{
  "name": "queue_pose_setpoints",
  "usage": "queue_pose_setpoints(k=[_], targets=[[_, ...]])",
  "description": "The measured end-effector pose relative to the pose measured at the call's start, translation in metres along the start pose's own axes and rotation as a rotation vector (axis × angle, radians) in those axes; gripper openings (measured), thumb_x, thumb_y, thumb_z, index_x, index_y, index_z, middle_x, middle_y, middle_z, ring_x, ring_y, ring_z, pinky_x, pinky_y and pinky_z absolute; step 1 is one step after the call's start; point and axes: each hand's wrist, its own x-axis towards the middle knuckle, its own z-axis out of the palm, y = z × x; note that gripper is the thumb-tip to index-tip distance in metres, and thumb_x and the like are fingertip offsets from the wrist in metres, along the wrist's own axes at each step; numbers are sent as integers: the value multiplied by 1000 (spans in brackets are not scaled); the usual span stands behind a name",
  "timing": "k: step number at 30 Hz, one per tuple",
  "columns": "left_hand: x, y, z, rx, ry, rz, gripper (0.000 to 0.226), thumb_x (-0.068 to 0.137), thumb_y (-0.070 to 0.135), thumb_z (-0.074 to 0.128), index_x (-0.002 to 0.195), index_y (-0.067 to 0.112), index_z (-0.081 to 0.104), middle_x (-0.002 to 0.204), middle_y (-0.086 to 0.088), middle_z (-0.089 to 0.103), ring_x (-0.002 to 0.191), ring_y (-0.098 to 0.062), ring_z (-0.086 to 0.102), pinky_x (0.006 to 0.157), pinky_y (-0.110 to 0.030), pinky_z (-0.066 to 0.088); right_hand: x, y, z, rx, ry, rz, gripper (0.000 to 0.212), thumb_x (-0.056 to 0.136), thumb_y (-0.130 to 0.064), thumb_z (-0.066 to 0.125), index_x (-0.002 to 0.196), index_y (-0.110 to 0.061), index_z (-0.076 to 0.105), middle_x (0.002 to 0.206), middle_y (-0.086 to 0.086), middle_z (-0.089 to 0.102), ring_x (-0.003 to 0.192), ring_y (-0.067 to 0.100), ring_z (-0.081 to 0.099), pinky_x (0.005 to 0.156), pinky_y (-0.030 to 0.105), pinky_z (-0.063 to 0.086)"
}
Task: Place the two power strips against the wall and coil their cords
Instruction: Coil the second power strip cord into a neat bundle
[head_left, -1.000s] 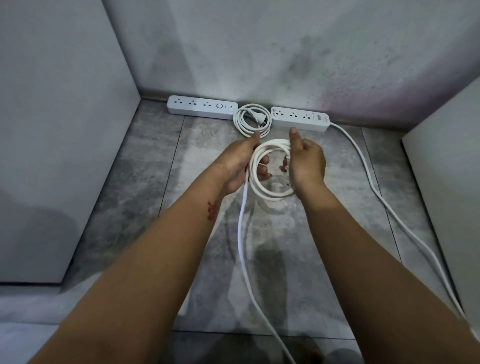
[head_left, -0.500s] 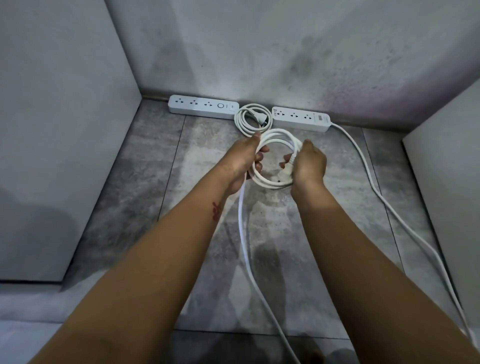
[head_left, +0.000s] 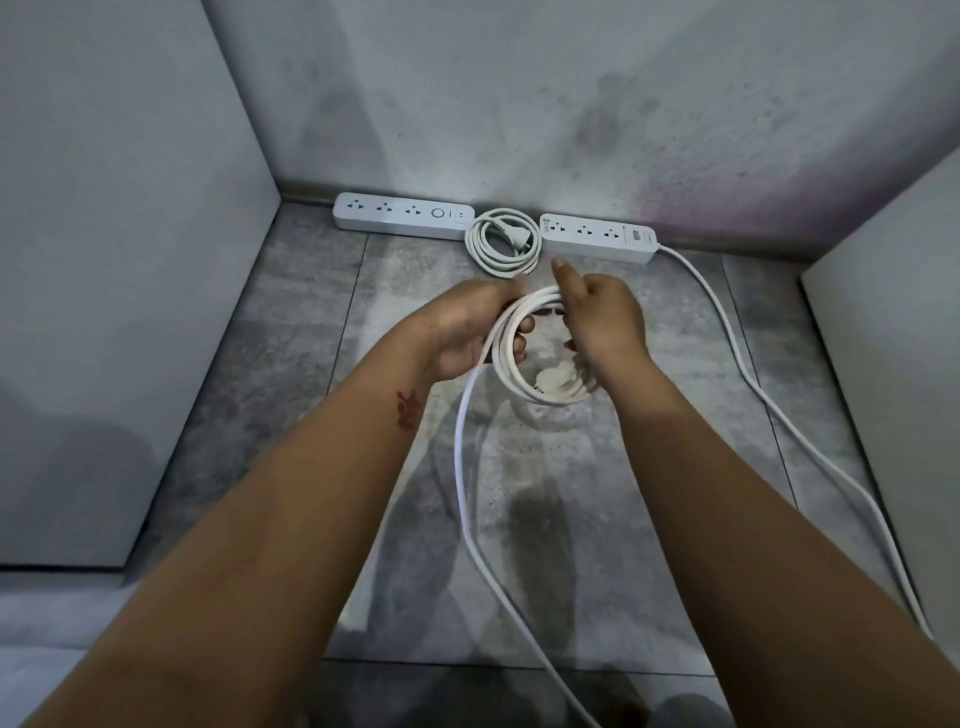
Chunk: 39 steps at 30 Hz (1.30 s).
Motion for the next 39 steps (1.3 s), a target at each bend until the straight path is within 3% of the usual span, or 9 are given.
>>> queue_pose_setpoints(k=[5,8,10,13,19,23,31,34,39], targets=[[-1,-1,-1,-61,-2,-59,44,104,31,36,107,-2,65,72,-7,66,61,-20,65,68,-32,60,2,5,-3,137,63,160,52,94,-54,49,65,-12,59,64,8,62,60,30,63,73,45,58],[1,-6,4,-19,97,-39,33,103,23,40,98,4,66,64,-5,61,51,-17,56,57,-29,57,1,6,-1,232,-8,272,49,94,-48,51,64,-10,59,61,9,58,47,25,53,60,37,49],[3,-7,3,41,124,-28,26,102,15,35,96,10,60,59,-2,50,47,-15,43,51,-27,45,0,2,-2,258,-120,314,43,94,-39,50,65,-9,60,57,8,55,44,23,48,57,34,47],[3,-5,-4,102,74,-27,26,101,12,31,98,12,57,58,0,43,48,-14,35,53,-28,34,-3,-7,-12,155,-269,272,36,95,-30,44,70,-10,60,56,6,56,40,20,51,45,20,40],[-5,9,-6,126,-75,-87,26,102,18,37,100,5,60,65,-4,54,53,-15,47,57,-28,44,-7,-8,-21,228,-461,130,41,95,-43,52,68,-13,57,52,0,43,40,15,37,46,25,39],[-2,8,-2,-17,18,-76,30,101,17,42,96,2,67,80,-11,69,69,-19,59,77,-35,55,-4,-5,-19,242,-329,127,42,95,-42,54,64,-13,52,54,1,41,41,16,34,46,27,33],[-3,2,10,58,240,-47,26,100,24,46,79,16,58,79,-4,58,70,-19,55,73,-40,55,0,2,-16,529,-70,294,43,95,-40,53,62,-14,52,47,-1,41,34,16,34,44,26,33],[-4,-6,14,19,219,-65,35,101,43,41,88,17,60,86,-5,60,83,-20,58,79,-43,57,4,-3,-22,741,-5,402,41,97,-37,53,64,-13,49,42,-3,34,30,12,27,41,22,28],[2,-11,22,-48,222,-31,62,101,55,28,110,4,62,98,-17,70,88,-30,67,83,-47,58,4,-7,-25,922,46,475,41,99,-38,51,68,-11,47,44,-3,29,29,10,22,38,18,26]])
